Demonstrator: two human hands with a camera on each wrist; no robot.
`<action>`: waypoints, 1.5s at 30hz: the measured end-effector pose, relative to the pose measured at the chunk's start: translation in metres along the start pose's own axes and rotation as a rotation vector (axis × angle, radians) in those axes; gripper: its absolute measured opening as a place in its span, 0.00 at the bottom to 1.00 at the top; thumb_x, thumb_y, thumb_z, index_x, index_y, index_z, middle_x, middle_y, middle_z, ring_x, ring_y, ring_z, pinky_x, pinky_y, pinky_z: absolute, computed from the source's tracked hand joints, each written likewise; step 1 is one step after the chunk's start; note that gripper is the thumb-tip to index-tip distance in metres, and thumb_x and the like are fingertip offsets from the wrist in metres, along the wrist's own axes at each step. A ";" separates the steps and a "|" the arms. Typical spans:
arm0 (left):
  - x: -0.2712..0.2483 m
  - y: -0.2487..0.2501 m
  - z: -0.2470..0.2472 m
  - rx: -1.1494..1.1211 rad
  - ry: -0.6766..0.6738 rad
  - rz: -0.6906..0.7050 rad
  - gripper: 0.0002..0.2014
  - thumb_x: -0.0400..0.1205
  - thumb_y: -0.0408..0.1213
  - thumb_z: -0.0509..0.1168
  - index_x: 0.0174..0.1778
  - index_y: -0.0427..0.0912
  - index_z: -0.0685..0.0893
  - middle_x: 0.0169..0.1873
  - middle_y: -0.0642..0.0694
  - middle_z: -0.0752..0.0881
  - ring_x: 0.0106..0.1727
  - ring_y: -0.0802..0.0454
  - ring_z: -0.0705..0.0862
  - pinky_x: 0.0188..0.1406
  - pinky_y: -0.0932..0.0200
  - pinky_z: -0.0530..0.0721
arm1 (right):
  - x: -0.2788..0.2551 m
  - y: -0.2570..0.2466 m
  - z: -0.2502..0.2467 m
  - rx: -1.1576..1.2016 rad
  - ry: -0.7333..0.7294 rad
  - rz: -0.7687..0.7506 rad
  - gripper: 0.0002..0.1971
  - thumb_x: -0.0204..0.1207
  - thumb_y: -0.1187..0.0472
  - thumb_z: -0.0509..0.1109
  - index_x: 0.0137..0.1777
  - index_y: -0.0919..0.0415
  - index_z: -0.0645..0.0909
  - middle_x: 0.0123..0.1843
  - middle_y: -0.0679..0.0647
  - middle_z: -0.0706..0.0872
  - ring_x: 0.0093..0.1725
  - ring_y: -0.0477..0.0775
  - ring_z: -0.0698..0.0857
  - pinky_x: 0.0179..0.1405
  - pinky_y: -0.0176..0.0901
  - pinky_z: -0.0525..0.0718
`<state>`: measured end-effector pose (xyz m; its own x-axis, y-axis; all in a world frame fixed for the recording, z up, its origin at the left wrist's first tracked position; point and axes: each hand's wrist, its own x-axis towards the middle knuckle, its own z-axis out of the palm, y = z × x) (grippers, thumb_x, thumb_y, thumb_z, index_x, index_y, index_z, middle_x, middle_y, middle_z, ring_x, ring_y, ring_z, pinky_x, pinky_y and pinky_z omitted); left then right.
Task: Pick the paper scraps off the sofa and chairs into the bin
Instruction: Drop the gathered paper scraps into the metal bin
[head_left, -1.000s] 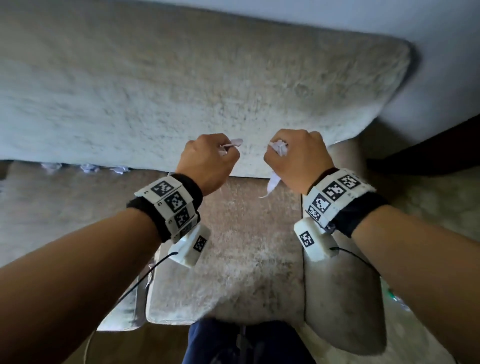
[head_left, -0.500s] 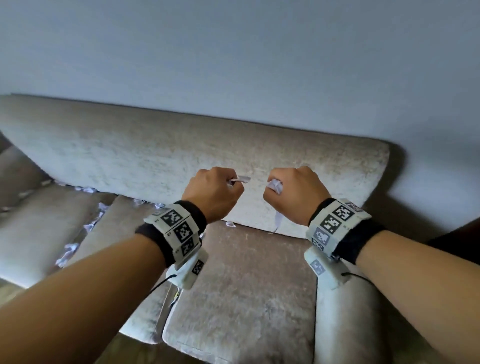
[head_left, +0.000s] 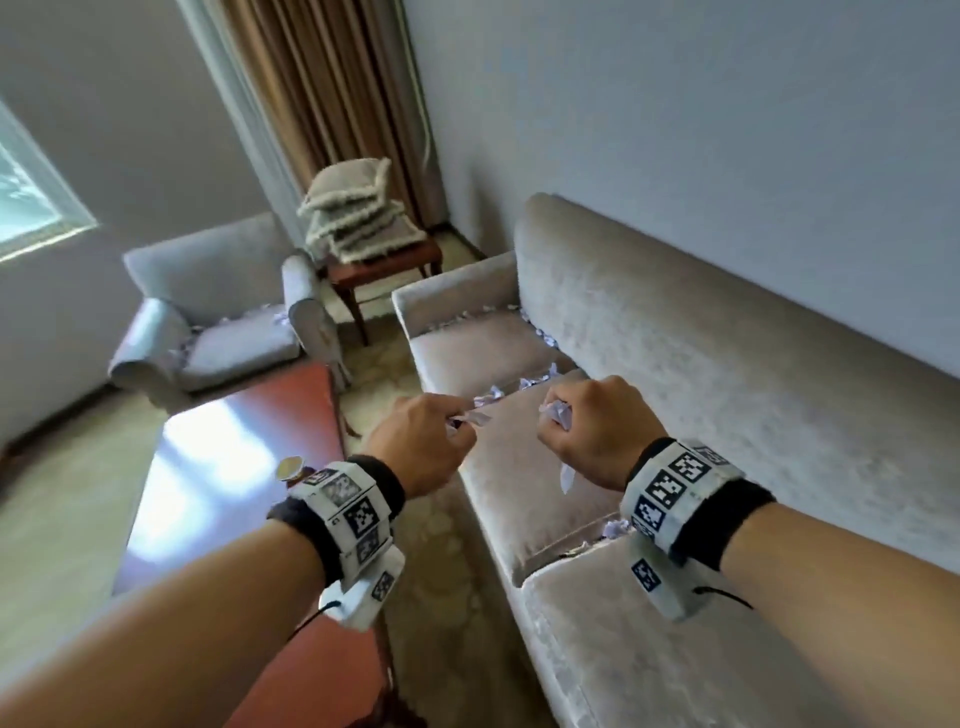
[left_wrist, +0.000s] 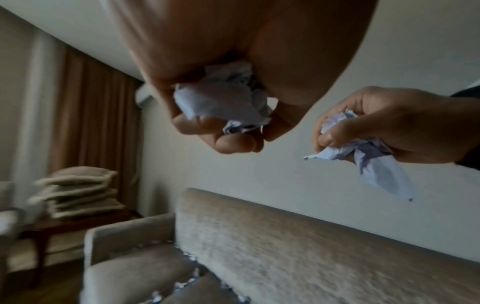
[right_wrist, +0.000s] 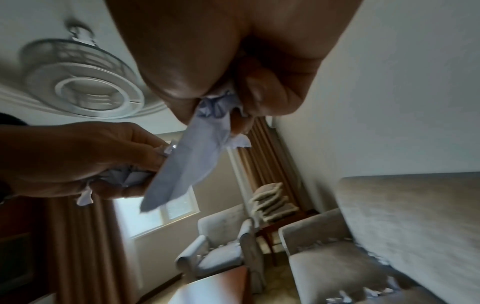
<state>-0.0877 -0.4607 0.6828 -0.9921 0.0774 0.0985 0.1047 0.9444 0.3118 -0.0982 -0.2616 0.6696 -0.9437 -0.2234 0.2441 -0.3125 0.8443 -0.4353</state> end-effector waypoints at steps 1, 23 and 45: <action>-0.014 -0.017 -0.009 0.002 0.029 -0.036 0.07 0.81 0.45 0.63 0.39 0.50 0.84 0.41 0.45 0.86 0.41 0.44 0.79 0.38 0.56 0.72 | 0.000 -0.021 0.006 -0.007 -0.012 -0.045 0.19 0.67 0.39 0.56 0.40 0.52 0.80 0.37 0.58 0.88 0.41 0.66 0.85 0.44 0.49 0.83; -0.527 -0.221 -0.131 0.050 0.207 -0.801 0.10 0.75 0.51 0.57 0.33 0.52 0.78 0.50 0.52 0.90 0.45 0.46 0.83 0.47 0.54 0.81 | -0.257 -0.408 0.124 0.071 -0.379 -0.721 0.11 0.72 0.51 0.64 0.45 0.55 0.85 0.38 0.61 0.88 0.39 0.66 0.86 0.38 0.46 0.85; -0.478 -0.457 -0.221 0.111 0.290 -0.932 0.10 0.80 0.45 0.61 0.32 0.54 0.76 0.31 0.56 0.81 0.40 0.50 0.82 0.42 0.55 0.82 | -0.111 -0.638 0.270 0.116 -0.472 -0.869 0.08 0.73 0.52 0.66 0.46 0.52 0.85 0.40 0.55 0.84 0.37 0.60 0.80 0.36 0.40 0.73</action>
<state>0.3536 -1.0001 0.7026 -0.6172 -0.7815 0.0912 -0.7332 0.6133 0.2937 0.1768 -0.9069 0.6858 -0.3207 -0.9336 0.1597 -0.9006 0.2484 -0.3568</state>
